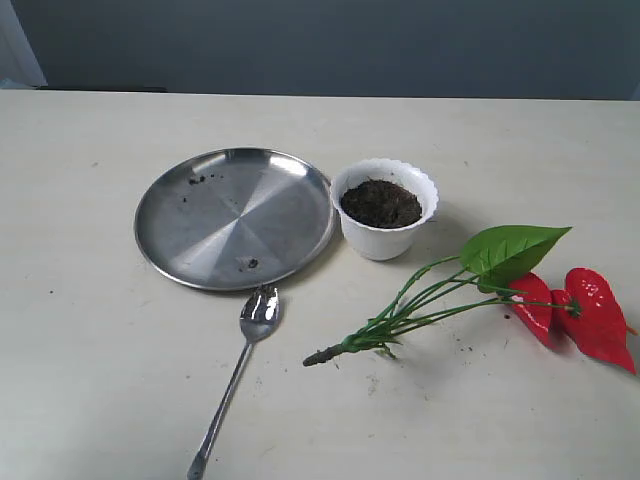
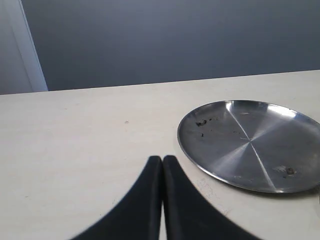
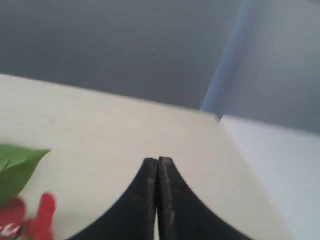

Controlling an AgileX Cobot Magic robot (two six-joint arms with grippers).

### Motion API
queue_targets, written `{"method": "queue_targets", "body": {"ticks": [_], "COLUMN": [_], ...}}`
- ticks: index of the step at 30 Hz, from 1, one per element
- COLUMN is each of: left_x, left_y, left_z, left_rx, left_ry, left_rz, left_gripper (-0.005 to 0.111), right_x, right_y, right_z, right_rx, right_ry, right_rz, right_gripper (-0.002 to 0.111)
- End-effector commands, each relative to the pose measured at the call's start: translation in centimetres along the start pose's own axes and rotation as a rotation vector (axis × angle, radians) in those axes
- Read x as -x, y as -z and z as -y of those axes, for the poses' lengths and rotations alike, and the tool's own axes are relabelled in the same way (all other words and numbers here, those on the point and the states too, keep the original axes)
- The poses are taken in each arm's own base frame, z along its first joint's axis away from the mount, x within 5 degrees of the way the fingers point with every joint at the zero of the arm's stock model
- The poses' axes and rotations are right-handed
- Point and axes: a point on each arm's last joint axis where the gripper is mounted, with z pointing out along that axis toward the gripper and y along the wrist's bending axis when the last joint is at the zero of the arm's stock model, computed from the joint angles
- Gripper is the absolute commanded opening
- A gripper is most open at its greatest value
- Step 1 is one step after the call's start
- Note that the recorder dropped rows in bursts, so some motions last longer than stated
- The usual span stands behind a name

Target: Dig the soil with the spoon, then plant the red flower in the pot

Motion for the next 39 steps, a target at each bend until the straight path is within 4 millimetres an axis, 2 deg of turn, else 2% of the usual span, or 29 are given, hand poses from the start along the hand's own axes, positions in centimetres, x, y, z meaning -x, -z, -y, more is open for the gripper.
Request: {"method": "queue_targets", "body": {"ticks": [1, 4, 5, 8, 9, 11, 12, 14, 15, 18, 24, 27, 30, 32, 33, 34, 35, 36, 37, 38, 39], "left_x": [0.1, 0.1, 0.1, 0.1, 0.1, 0.1, 0.1, 0.1, 0.1, 0.1, 0.1, 0.1, 0.1, 0.1, 0.1, 0.1, 0.1, 0.1, 0.1, 0.1, 0.1], "left_y": [0.1, 0.1, 0.1, 0.1, 0.1, 0.1, 0.1, 0.1, 0.1, 0.1, 0.1, 0.1, 0.1, 0.1, 0.1, 0.1, 0.1, 0.1, 0.1, 0.1, 0.1], "left_z": [0.0, 0.0, 0.0, 0.0, 0.0, 0.0, 0.0, 0.0, 0.0, 0.0, 0.0, 0.0, 0.0, 0.0, 0.0, 0.0, 0.0, 0.0, 0.0, 0.0, 0.0], "left_rx": [-0.003, -0.003, -0.003, -0.003, -0.003, -0.003, -0.003, -0.003, -0.003, -0.003, -0.003, -0.003, -0.003, -0.003, -0.003, -0.003, -0.003, -0.003, -0.003, -0.003, -0.003], "left_ry": [0.003, 0.003, 0.003, 0.003, 0.003, 0.003, 0.003, 0.003, 0.003, 0.003, 0.003, 0.003, 0.003, 0.003, 0.003, 0.003, 0.003, 0.003, 0.003, 0.003, 0.003], "left_rz": [0.008, 0.008, 0.008, 0.008, 0.008, 0.008, 0.008, 0.008, 0.008, 0.008, 0.008, 0.008, 0.008, 0.008, 0.008, 0.008, 0.008, 0.008, 0.008, 0.008, 0.008], "left_gripper": [0.000, 0.000, 0.000, 0.000, 0.000, 0.000, 0.000, 0.000, 0.000, 0.000, 0.000, 0.000, 0.000, 0.000, 0.000, 0.000, 0.000, 0.000, 0.000, 0.000, 0.000], "right_x": [2.9, 4.4, 4.8, 6.0, 6.1, 5.7, 5.1, 4.0, 3.5, 2.9, 4.7, 4.7, 4.6, 7.1, 9.6, 11.2, 14.4, 16.6, 20.3, 22.1, 24.9], "right_y": [0.6, 1.3, 1.5, 2.4, 2.4, 2.1, 1.6, 1.0, 0.8, 0.6, 1.9, 2.3, 1.8, 0.9, -0.1, -1.0, -3.0, -4.1, -6.3, -7.3, -9.0], "right_z": [-0.4, -0.7, -0.7, -0.5, -0.3, -0.2, -0.3, -0.6, -0.7, -1.0, -2.9, -3.7, -4.4, -4.3, -4.1, -3.8, -3.3, -3.1, -3.0, -3.1, -3.4], "right_rx": [-0.004, 0.024, 0.042, 0.234, 0.342, 0.444, 0.459, 0.414, 0.373, 0.316, 0.663, 0.733, 0.772, 0.783, 0.800, 0.814, 0.846, 0.892, 1.032, 1.115, 1.234], "right_ry": [0.248, 0.195, 0.114, -0.470, -0.808, -1.193, -1.388, -1.532, -1.536, -1.349, -1.277, -1.180, -1.128, -0.934, -0.790, -0.709, -0.568, -0.542, -0.424, -0.351, -0.319], "right_rz": [0.342, 0.525, 0.573, 0.708, 0.684, 0.577, 0.468, 0.313, 0.257, 0.209, 0.248, 0.225, 0.135, 0.045, -0.011, -0.041, -0.089, -0.081, -0.046, -0.015, -0.004], "right_gripper": [-0.001, -0.001, -0.001, -0.001, -0.001, -0.001, -0.001, -0.001, -0.001, -0.001, -0.001, -0.001, -0.001, -0.001, -0.001, -0.001, -0.001, -0.001, -0.001, -0.001, -0.001]}}
